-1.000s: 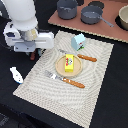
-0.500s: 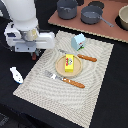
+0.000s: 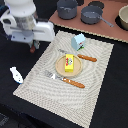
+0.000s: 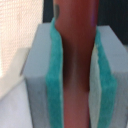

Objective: Interact with the objects in diverse but meaningful ways.

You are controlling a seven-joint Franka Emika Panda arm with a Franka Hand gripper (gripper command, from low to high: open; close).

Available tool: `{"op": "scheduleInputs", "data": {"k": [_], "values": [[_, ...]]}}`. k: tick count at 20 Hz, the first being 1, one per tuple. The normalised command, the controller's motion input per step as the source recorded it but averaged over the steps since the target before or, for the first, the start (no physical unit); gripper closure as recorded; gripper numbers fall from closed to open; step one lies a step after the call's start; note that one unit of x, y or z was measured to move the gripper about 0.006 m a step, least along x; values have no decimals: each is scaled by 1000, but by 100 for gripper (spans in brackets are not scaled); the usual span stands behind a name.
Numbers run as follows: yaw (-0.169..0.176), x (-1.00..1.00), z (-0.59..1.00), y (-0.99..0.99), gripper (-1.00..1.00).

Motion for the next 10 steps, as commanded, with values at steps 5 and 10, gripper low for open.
{"op": "scheduleInputs", "data": {"k": [5, 10], "values": [[-15, 646, 751, 665, 100], [0, 733, 653, 711, 100]]}}
